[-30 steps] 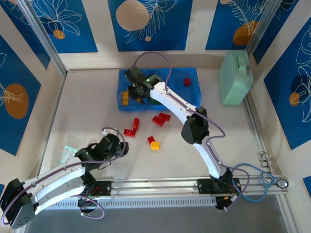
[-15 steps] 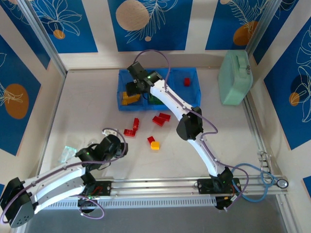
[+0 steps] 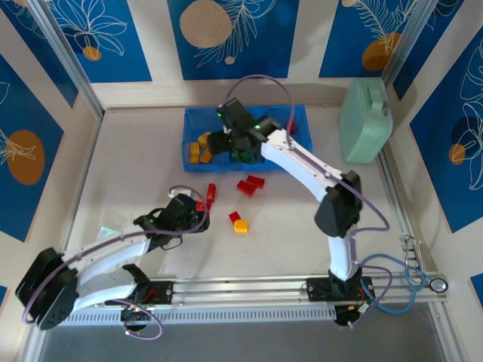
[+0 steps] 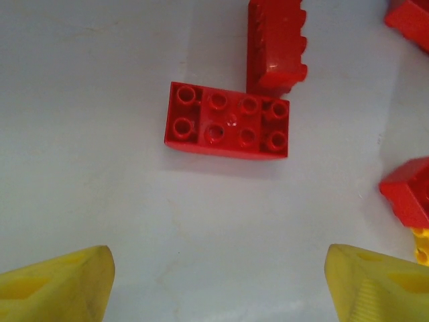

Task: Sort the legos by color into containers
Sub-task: Pick up the lego from the center of the table.

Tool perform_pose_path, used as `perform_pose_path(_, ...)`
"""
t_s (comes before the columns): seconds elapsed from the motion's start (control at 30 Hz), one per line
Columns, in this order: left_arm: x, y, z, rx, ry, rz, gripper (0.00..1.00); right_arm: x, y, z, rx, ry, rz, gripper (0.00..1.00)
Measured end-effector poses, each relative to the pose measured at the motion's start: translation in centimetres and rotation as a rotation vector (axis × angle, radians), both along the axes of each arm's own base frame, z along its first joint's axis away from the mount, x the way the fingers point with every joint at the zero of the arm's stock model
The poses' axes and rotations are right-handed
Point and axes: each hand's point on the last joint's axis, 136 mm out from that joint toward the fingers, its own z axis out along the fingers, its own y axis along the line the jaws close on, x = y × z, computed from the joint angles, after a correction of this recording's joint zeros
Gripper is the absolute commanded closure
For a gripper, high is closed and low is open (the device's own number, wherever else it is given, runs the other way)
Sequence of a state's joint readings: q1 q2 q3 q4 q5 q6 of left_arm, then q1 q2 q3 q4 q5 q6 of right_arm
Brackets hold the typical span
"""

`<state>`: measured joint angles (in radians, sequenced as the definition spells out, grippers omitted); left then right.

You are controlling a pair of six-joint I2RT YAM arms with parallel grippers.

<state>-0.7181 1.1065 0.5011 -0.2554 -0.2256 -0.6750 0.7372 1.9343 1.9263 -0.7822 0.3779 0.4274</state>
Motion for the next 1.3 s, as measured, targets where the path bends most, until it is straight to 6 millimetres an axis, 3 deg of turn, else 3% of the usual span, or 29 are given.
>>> perform_pose_path(0.13, 1.4, -0.8, -1.0, 0.017, 0.041, -0.001, 0.17, -1.1, -3.7, -1.0, 0.012, 0.013, -0.063, 0.18)
perform_pose_path(0.3, 3.1, -1.5, -1.6, 0.054, 0.063, -0.005, 0.17, -1.7, -9.1, -5.2, -0.006, 0.088, -0.176, 0.13)
perform_pose_path(0.43, 4.4, -1.5, -2.1, 0.068, 0.073, 0.002, 0.17, -3.2, -12.1, -7.8, -0.027, 0.136, -0.232, 0.11)
perform_pose_path(0.7, 5.9, -1.5, -3.5, 0.088, 0.112, -0.005, 0.19, -6.0, -14.9, -8.2, 0.004, 0.133, -0.278, 0.10)
perform_pose_path(0.9, 6.4, -2.0, -3.9, 0.086, 0.124, -0.019, 0.29, -7.2, -17.1, -9.2, 0.012, 0.147, -0.330, 0.10)
perform_pose_path(1.1, 6.4, -1.9, -3.8, 0.087, 0.123, -0.015, 0.44, -7.9, -18.1, -9.3, 0.021, 0.147, -0.353, 0.10)
perform_pose_path(1.3, 5.6, -2.2, -2.9, 0.089, 0.122, -0.035, 0.45, -8.3, -18.4, -9.5, 0.031, 0.145, -0.362, 0.10)
